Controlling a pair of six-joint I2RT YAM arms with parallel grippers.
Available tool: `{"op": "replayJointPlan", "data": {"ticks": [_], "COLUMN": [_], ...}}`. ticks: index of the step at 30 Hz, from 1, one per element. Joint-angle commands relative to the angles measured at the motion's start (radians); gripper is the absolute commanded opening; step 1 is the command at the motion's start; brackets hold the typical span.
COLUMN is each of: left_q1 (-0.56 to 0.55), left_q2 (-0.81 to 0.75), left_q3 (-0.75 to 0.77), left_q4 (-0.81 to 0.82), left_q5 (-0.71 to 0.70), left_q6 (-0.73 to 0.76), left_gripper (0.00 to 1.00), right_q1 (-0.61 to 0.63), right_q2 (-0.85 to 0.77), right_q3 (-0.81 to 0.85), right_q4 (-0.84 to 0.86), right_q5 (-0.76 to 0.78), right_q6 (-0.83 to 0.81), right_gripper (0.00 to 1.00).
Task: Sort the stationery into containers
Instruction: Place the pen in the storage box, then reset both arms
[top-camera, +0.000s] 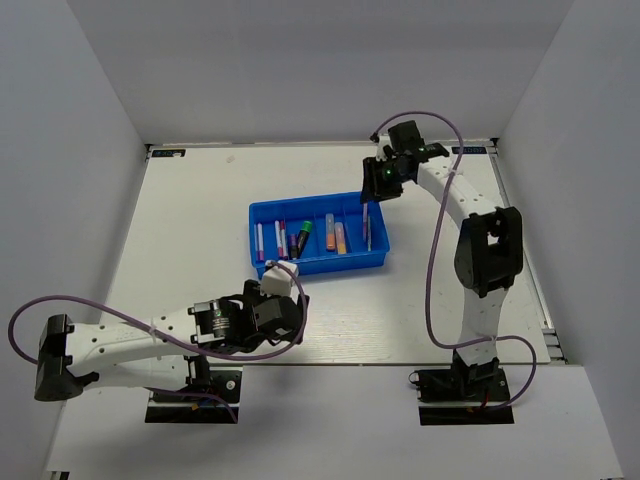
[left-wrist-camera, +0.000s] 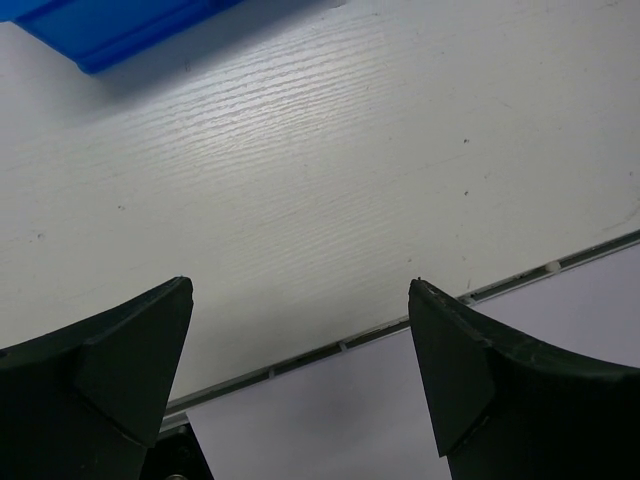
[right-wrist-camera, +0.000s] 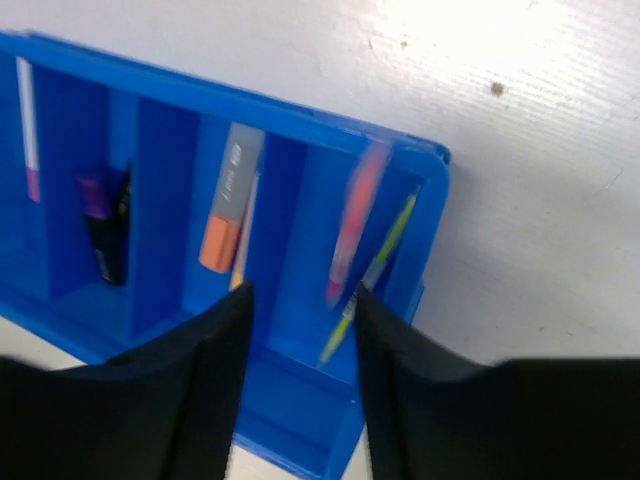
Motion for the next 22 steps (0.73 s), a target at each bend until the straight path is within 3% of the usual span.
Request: {"op": "replayJointPlan", "data": {"ticks": [1,2,7,11,12,15,22], "left_q1": [-0.004,-0.001,0.094,0.172,0.183,0.246,0.293], "left_q2": [-0.03,-0.036,-0.043,-0.082,-0.097,-0.123,-0.174], "left_q3": [0.038,0.036,0.03,0.013,0.015,0.041,0.069], "left_q4": [0.004,0.005,0.013,0.044,0.041,0.025,-0.005], "left_q5": [-0.044,-0.042,0.033,0.123,0.135,0.168,0.171], "left_q6": [0.009,0.015,0.037,0.092,0.112,0.158,0.216], "left_gripper": [0.99,0.99,0.99,0.99,0.99,0.99,0.99], "right_q1": [0.007,0.006,0.0,-0.002,0.0,0.001,-0.002], "right_q2": [-0.026,-0.041,-0.135,-0.334,-0.369,-0.568,-0.853], "right_q3": [-0.031,-0.045,-0.098,-0.225,-0.259,-0.486,-0.727], "right_q4": [0.052,0.055,0.04,0.038,0.073,0.122,0.147], "right_q5": [-0.004,-0.007,-0.022,0.016,0.092,0.192,0.261], "right_q6": [-0.011,-0.012,-0.021,-0.072,-0.075,-0.063,-0.121], "right_gripper": [0.51,0.59,0.65,0.84,0.9,0.9,0.9]}}
